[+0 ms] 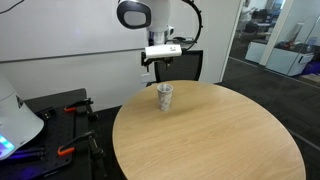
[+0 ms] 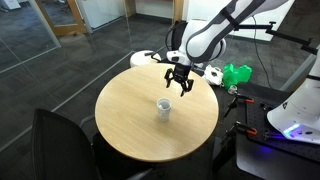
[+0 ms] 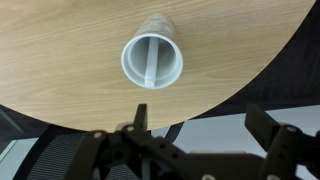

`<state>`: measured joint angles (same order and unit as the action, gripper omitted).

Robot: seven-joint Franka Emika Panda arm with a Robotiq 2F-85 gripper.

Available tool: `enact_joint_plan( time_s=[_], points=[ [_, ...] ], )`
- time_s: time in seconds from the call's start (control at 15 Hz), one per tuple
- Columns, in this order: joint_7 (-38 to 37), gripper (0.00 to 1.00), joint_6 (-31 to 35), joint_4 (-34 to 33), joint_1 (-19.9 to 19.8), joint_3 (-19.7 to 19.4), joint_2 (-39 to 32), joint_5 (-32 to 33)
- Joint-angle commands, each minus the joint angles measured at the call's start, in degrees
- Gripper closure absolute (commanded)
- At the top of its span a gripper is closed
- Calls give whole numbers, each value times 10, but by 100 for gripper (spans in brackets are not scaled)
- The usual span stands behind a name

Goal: Remove a marker from the mug and put it on the table

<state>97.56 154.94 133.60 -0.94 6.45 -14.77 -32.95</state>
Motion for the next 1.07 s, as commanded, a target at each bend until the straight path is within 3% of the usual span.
enact_joint_plan(
  time_s=[0.0, 0.47, 1.0],
  points=[
    [-8, 0, 1, -2, -20, 20, -2, 10],
    [-11, 0, 7, -6, -22, 23, -6, 8],
    [-118, 0, 57, -4, -8, 36, -32, 50]
  ],
)
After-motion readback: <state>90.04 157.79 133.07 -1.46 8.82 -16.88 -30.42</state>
